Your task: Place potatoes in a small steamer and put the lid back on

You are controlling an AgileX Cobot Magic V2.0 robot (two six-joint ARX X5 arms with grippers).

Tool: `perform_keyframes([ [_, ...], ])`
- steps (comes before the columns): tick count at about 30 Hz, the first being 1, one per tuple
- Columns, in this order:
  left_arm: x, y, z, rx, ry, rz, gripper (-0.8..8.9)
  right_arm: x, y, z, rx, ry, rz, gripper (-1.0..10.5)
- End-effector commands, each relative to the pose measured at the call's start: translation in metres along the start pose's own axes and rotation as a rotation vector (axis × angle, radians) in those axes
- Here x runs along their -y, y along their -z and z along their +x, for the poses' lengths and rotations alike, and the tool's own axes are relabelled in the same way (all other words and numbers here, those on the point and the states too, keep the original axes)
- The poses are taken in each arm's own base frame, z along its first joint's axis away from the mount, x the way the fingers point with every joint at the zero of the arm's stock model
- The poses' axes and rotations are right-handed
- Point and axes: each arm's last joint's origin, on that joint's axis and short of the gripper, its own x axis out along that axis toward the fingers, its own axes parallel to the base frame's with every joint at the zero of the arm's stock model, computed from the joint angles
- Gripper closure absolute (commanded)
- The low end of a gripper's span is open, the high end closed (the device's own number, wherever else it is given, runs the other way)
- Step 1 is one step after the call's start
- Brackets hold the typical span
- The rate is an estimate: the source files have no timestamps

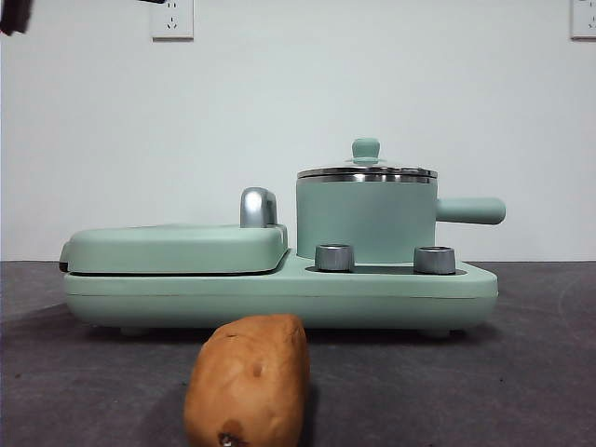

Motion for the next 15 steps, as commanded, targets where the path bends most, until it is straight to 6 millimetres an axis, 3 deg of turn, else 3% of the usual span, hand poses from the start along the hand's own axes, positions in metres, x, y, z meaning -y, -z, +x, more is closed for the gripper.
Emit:
perform_keyframes([
  [1, 0.004, -0.005, 0.005, -0.003, 0.028, 0.051, 8.07, -0.002, -0.005, -0.001, 0.015, 0.001, -0.044, 9.4],
  [4, 0.004, -0.004, 0.010, -0.020, 0.037, 0.050, 8.03, -0.002, -0.005, -0.001, 0.014, 0.001, -0.046, 9.4],
  [7, 0.003, -0.003, 0.014, -0.032, 0.040, 0.045, 6.88, -0.002, -0.005, -0.001, 0.015, 0.001, -0.046, 9.0],
  [12, 0.000, -0.003, 0.018, -0.039, 0.038, 0.039, 3.60, -0.002, -0.005, -0.001, 0.015, 0.006, -0.045, 6.0],
  [15, 0.000, -0.002, 0.019, -0.043, 0.040, 0.013, 3.05, -0.002, -0.005, -0.001, 0.016, 0.012, -0.045, 4.9],
])
